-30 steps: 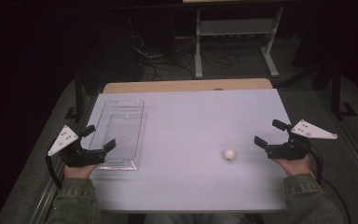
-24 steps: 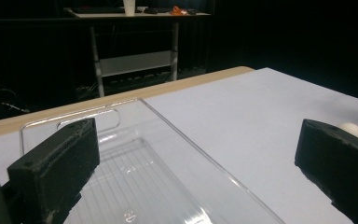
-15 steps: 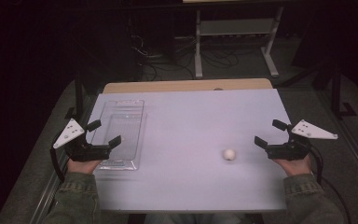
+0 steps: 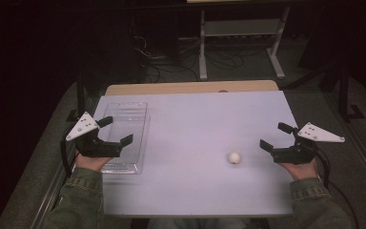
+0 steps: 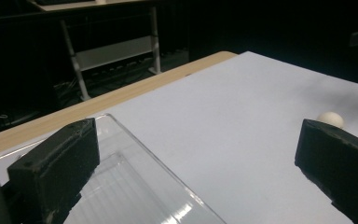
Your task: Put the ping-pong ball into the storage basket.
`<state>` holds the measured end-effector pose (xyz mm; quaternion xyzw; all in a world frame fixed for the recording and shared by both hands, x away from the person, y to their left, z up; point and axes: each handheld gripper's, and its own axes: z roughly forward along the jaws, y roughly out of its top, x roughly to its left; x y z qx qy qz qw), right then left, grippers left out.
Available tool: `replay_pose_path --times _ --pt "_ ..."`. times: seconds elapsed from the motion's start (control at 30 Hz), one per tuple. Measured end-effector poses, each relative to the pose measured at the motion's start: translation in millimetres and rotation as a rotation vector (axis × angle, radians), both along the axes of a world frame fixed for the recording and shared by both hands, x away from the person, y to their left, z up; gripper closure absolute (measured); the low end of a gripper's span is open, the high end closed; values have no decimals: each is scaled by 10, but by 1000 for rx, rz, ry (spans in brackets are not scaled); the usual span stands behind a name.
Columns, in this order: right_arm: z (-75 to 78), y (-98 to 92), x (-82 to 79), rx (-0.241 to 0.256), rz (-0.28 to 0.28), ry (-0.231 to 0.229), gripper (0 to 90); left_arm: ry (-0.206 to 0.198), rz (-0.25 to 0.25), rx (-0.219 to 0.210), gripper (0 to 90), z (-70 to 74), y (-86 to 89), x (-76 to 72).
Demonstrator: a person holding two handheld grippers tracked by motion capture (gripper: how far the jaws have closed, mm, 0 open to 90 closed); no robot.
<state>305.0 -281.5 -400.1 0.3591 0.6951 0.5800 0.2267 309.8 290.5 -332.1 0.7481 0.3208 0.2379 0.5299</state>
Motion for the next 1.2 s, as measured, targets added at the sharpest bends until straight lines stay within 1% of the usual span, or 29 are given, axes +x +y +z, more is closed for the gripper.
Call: replay_pose_path --times 0.07,0.17,0.27,0.37,0.43,0.47,0.53,0.63,0.73,0.83,0.93,0.97,1.07,1.13,1.2 --pt "0 0 0 -2 1 -2 0 3 -14 15 0 15 -36 16" --pt "4 -2 -4 0 -1 -5 0 8 -28 13 0 38 -87 40" --pt "4 -3 -5 2 0 -3 0 12 -42 22 0 64 -135 65" --pt "2 -5 -5 5 -1 -1 0 19 -61 22 0 106 -179 111" --pt "0 -4 -4 5 -1 0 0 22 -69 34 0 142 -218 142" --pt "-1 -4 -3 4 0 0 0 24 -78 50 0 161 -238 159" --pt "-1 -3 -4 3 1 0 0 28 -92 70 0 191 -291 186" --pt "-3 -2 -3 2 2 0 0 36 -118 87 0 222 -370 225" --pt "-11 -6 -6 4 2 2 0 45 -137 80 0 243 -439 262" --pt "-13 -9 -10 4 2 2 0 42 -144 88 0 256 -480 281" --pt "-12 -9 -12 4 4 1 0 43 -164 101 0 270 -561 312" --pt "-12 -9 -12 4 4 1 0 43 -164 101 0 270 -561 312" --pt "-16 -5 -11 2 6 1 0 53 -188 117 0 275 -647 348" --pt "-16 -2 -11 0 7 2 0 61 -196 116 0 272 -672 366" --pt "-17 1 -11 -3 8 1 0 66 -209 129 0 269 -727 401"
